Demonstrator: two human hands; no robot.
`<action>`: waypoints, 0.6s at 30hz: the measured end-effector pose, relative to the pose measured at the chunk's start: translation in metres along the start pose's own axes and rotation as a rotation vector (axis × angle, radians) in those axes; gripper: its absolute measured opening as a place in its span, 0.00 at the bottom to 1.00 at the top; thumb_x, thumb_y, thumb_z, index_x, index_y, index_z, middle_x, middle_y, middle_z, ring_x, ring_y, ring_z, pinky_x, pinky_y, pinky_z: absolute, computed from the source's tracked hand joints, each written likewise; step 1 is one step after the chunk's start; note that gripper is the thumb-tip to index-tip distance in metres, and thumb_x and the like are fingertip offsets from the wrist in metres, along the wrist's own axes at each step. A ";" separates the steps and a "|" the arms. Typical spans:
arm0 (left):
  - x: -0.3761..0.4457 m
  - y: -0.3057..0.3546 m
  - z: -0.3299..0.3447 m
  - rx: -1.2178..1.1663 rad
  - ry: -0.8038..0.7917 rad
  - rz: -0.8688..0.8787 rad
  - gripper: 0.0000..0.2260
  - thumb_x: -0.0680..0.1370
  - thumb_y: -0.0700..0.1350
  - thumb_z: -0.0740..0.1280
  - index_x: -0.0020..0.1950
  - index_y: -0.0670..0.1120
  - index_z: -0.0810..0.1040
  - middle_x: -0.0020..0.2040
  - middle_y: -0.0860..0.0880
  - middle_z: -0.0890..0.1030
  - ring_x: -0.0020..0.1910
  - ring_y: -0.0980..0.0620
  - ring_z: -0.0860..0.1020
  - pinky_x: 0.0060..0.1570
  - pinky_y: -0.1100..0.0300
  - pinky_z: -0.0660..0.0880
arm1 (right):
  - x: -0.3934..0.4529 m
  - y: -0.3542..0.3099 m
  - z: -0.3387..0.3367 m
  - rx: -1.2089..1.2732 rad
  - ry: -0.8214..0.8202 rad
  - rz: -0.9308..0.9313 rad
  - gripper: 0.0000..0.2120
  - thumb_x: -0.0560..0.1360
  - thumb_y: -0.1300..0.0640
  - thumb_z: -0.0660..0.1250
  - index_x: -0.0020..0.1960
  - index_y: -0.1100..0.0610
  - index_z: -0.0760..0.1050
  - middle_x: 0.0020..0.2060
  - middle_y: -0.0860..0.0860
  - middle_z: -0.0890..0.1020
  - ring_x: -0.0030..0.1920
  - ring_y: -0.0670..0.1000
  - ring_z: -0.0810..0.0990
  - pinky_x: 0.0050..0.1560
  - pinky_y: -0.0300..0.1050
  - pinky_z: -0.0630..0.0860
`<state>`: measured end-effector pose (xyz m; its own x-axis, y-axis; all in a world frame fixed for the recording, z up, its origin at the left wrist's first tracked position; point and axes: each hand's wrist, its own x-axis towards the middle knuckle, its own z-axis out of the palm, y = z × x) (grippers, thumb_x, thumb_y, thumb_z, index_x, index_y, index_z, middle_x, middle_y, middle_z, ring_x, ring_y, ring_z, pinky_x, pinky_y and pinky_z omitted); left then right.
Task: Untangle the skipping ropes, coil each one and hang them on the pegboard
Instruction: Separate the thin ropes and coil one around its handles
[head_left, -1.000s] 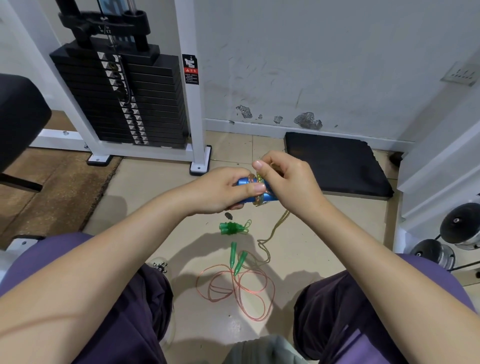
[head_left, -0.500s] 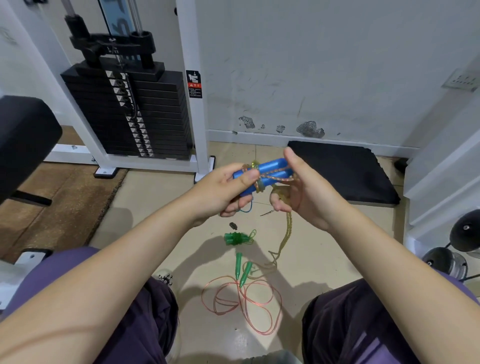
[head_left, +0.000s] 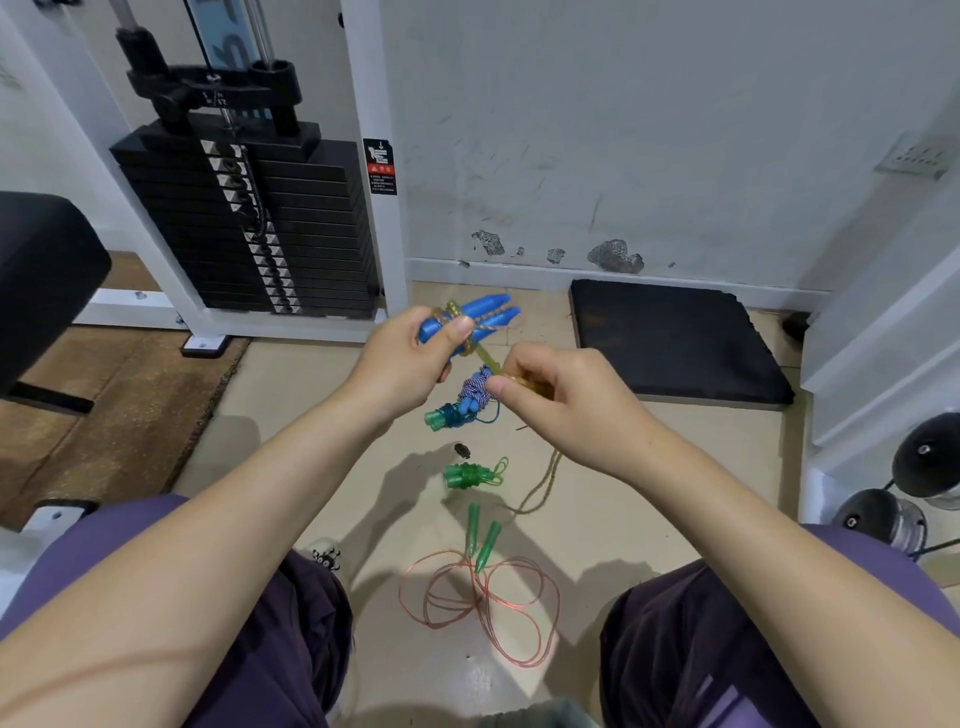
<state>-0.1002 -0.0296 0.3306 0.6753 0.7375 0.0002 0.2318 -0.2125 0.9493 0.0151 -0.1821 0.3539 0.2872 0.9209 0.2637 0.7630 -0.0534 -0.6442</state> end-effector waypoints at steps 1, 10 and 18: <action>-0.001 0.000 -0.001 0.084 -0.059 0.006 0.11 0.80 0.54 0.66 0.41 0.49 0.75 0.26 0.53 0.73 0.22 0.57 0.67 0.22 0.66 0.61 | 0.000 0.001 -0.004 -0.008 0.022 -0.021 0.13 0.78 0.53 0.68 0.38 0.58 0.73 0.26 0.46 0.68 0.29 0.47 0.65 0.32 0.44 0.64; -0.016 0.018 -0.006 0.082 -0.702 -0.017 0.12 0.81 0.51 0.65 0.41 0.47 0.71 0.31 0.45 0.70 0.23 0.55 0.63 0.22 0.66 0.59 | 0.006 0.010 -0.019 0.129 0.065 0.117 0.07 0.77 0.58 0.69 0.43 0.61 0.80 0.36 0.57 0.80 0.35 0.44 0.73 0.38 0.40 0.69; -0.021 0.015 -0.006 0.065 -0.696 0.049 0.10 0.82 0.48 0.64 0.42 0.48 0.72 0.31 0.45 0.71 0.21 0.59 0.69 0.21 0.67 0.62 | 0.008 0.015 -0.019 0.343 0.004 0.175 0.10 0.74 0.60 0.73 0.43 0.63 0.72 0.34 0.58 0.72 0.35 0.51 0.68 0.38 0.45 0.67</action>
<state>-0.1150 -0.0450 0.3467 0.9724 0.1493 -0.1795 0.2166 -0.2893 0.9324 0.0398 -0.1831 0.3600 0.3985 0.9078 0.1310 0.4646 -0.0766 -0.8822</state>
